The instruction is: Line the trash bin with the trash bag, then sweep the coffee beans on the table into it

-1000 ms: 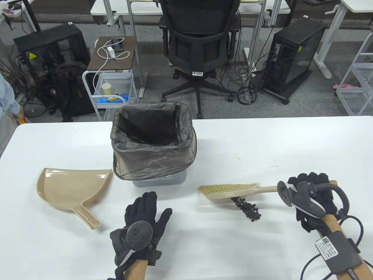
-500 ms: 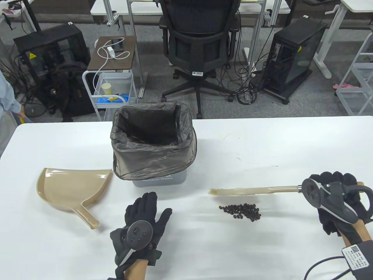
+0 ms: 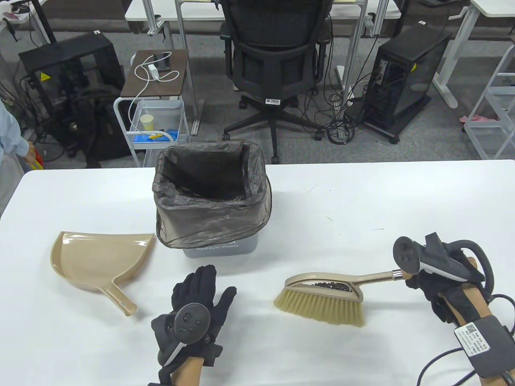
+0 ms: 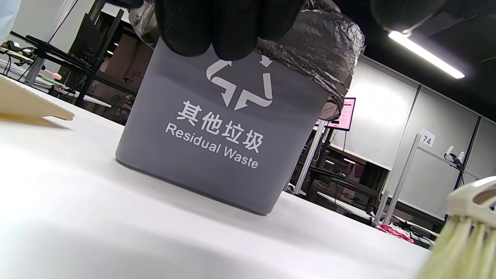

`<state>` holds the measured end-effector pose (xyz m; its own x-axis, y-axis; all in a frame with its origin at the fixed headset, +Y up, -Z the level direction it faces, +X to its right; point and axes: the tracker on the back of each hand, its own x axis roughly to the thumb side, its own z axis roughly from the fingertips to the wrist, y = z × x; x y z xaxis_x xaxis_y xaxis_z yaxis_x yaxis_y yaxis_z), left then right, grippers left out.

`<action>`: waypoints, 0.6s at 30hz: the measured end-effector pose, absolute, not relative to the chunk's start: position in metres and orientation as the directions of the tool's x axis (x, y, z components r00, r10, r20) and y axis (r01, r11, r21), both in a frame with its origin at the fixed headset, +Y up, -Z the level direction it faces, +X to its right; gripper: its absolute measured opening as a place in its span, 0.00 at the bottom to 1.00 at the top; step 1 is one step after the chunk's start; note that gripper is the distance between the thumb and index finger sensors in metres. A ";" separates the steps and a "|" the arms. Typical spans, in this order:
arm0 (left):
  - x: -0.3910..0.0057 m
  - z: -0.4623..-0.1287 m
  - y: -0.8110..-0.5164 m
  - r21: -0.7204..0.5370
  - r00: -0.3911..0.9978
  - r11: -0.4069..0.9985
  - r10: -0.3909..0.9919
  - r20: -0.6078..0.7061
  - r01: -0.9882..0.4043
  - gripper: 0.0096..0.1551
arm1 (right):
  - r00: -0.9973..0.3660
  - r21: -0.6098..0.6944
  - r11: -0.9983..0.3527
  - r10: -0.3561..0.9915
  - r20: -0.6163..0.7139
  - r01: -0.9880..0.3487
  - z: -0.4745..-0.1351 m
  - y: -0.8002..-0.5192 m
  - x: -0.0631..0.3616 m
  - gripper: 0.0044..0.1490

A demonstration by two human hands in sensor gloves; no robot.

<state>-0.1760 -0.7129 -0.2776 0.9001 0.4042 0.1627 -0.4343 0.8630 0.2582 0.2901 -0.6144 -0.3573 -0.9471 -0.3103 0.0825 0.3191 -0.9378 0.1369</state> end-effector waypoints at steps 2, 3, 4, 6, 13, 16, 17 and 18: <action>-0.176 -0.278 -0.713 0.257 0.900 0.863 0.406 0.161 -0.435 0.45 | -0.943 0.113 -0.936 -0.328 0.060 0.333 -0.365 -0.614 0.294 0.20; -0.177 -0.278 -0.713 0.257 0.899 0.863 0.407 0.160 -0.436 0.45 | -0.942 0.109 -0.936 -0.332 0.049 0.335 -0.367 -0.613 0.296 0.20; -0.177 -0.278 -0.713 0.257 0.899 0.862 0.408 0.160 -0.437 0.45 | -0.942 0.096 -0.937 -0.332 0.042 0.335 -0.370 -0.611 0.298 0.20; -0.177 -0.278 -0.713 0.257 0.899 0.862 0.409 0.158 -0.437 0.45 | -0.941 0.077 -0.938 -0.338 0.029 0.339 -0.375 -0.610 0.300 0.20; -0.178 -0.278 -0.714 0.262 0.898 0.859 0.412 0.156 -0.440 0.45 | -0.936 0.011 -0.936 -0.352 0.025 0.352 -0.375 -0.597 0.297 0.20; -0.178 -0.278 -0.714 0.262 0.898 0.859 0.413 0.155 -0.440 0.45 | -0.942 -0.101 -0.940 -0.331 0.059 0.325 -0.365 -0.583 0.286 0.21; -0.178 -0.278 -0.713 0.261 0.898 0.859 0.412 0.156 -0.440 0.45 | -0.942 -0.146 -0.938 -0.327 0.077 0.314 -0.361 -0.580 0.281 0.22; -0.178 -0.278 -0.713 0.262 0.898 0.859 0.411 0.156 -0.439 0.45 | -0.938 -0.193 -0.930 -0.334 0.093 0.312 -0.359 -0.579 0.276 0.22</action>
<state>-0.1783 -0.7134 -0.2781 0.8980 0.4113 0.1564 -0.4392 0.8594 0.2618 0.2760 -0.5789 -0.3586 -0.9380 -0.3338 0.0932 0.3120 -0.9304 -0.1926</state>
